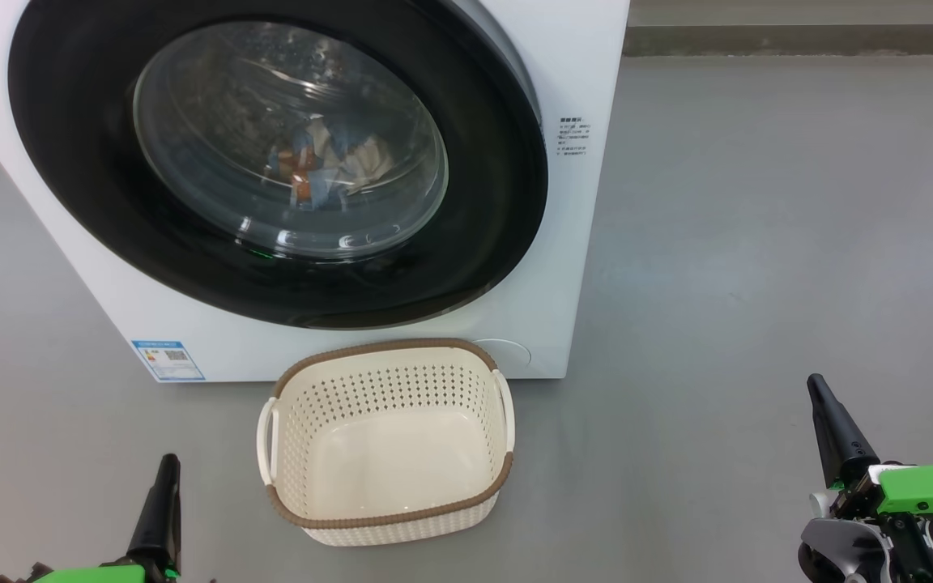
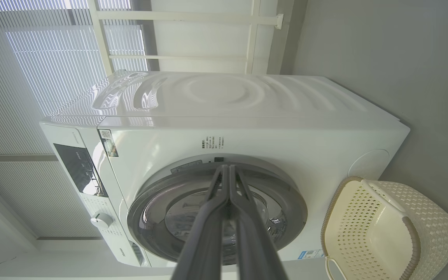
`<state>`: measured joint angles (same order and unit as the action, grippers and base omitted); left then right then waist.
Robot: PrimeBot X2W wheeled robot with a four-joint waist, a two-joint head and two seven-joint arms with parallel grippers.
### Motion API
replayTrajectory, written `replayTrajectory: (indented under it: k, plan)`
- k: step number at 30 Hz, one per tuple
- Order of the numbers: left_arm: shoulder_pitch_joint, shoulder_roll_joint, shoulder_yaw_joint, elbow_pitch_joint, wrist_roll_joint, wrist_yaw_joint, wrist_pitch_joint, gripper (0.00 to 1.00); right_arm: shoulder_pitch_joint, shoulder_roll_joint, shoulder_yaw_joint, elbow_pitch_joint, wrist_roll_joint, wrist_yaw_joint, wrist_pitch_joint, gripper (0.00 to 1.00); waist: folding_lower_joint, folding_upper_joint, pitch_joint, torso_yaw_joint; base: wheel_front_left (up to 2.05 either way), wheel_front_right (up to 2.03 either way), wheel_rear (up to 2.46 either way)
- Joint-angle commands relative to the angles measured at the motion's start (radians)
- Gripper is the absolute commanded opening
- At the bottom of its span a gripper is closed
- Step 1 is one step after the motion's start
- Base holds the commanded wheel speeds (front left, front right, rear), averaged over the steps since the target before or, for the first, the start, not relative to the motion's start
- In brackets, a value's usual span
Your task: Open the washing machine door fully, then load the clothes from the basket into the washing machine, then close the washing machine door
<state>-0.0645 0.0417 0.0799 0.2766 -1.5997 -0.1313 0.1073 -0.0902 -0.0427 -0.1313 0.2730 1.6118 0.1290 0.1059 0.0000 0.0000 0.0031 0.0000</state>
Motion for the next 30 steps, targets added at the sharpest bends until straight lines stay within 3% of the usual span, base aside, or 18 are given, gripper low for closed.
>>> replayTrajectory:
  k: [1, 30]
  plan:
    - [-0.043, 0.009, 0.034, -0.032, -0.009, 0.001, 0.006, 0.0, -0.018, -0.01, 0.019, -0.028, -0.002, 0.002, 0.006, 0.0, 0.0, 0.0, 0.0, 0.0, 0.0, 0.0, 0.0]
    - [-0.043, 0.009, 0.034, -0.032, -0.009, 0.001, 0.006, 0.0, -0.018, -0.009, 0.018, -0.028, -0.003, 0.002, 0.007, 0.0, 0.0, 0.0, 0.0, 0.0, 0.0, 0.0, 0.0]
